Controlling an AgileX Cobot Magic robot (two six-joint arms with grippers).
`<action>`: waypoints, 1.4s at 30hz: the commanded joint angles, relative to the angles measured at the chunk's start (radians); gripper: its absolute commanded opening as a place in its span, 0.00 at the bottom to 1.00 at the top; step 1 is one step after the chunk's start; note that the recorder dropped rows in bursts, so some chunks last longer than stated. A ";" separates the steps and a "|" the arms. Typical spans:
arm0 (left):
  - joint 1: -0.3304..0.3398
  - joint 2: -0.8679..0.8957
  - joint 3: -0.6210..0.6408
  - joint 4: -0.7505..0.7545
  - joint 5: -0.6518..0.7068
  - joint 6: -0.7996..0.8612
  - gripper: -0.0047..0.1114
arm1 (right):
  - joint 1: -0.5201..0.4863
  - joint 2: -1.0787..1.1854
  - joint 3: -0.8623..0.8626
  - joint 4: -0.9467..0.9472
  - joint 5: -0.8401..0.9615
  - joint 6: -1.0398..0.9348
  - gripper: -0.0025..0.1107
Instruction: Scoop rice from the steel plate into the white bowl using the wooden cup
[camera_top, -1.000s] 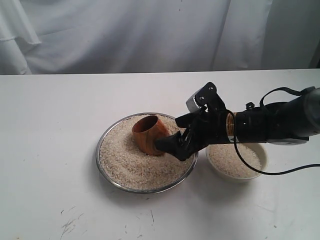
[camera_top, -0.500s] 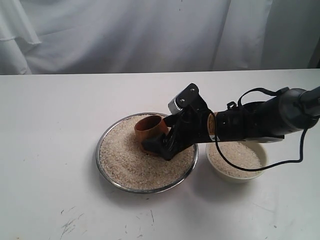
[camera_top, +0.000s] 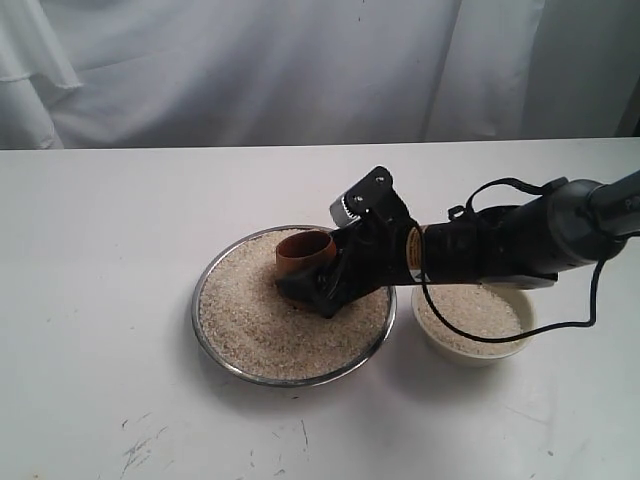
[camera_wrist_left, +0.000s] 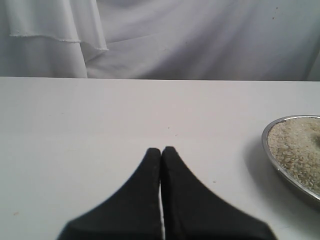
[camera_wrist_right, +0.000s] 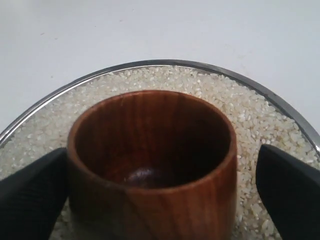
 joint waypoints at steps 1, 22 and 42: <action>-0.002 -0.005 0.005 -0.001 -0.006 -0.003 0.04 | 0.019 0.015 -0.004 0.056 0.008 -0.020 0.82; -0.002 -0.005 0.005 -0.001 -0.006 -0.003 0.04 | 0.018 0.055 -0.004 0.245 -0.024 -0.105 0.82; -0.002 -0.005 0.005 -0.001 -0.006 -0.003 0.04 | 0.027 0.110 -0.004 0.292 -0.055 -0.101 0.76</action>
